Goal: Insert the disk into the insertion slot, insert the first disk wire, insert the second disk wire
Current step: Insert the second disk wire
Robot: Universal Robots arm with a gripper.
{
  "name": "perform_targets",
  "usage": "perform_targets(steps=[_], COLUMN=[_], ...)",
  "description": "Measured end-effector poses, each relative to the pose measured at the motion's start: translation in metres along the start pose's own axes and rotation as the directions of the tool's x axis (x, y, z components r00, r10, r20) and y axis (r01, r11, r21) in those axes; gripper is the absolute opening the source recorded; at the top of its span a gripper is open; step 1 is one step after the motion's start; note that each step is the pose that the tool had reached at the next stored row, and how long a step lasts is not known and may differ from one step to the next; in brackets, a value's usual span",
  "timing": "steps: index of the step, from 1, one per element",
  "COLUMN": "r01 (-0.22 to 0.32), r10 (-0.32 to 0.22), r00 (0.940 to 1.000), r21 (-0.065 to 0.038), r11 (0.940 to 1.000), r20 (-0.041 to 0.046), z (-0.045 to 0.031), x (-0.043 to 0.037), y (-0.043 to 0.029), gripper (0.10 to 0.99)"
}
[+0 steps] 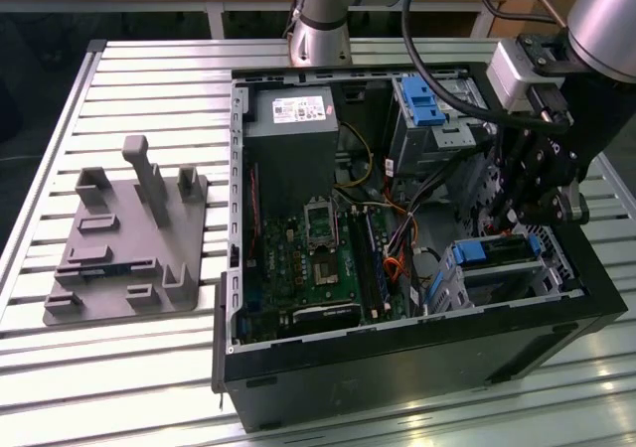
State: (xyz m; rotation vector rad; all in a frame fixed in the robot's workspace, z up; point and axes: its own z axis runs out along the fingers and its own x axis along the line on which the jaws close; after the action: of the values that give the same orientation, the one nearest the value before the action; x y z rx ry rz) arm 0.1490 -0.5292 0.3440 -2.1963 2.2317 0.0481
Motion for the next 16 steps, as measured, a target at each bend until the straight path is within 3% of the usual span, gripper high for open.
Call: perform_targets(steps=[8,16], r01=[-0.053,-0.059], r10=[0.053,0.059], r00=[0.9986,0.9983], r21=[0.001,0.001], r11=[0.9986,0.9983], r20=[0.0008,-0.0018], z=[0.0000,0.0003], x=[0.0027,0.0031], y=[-0.0002,-0.0009], gripper=[0.196,0.196])
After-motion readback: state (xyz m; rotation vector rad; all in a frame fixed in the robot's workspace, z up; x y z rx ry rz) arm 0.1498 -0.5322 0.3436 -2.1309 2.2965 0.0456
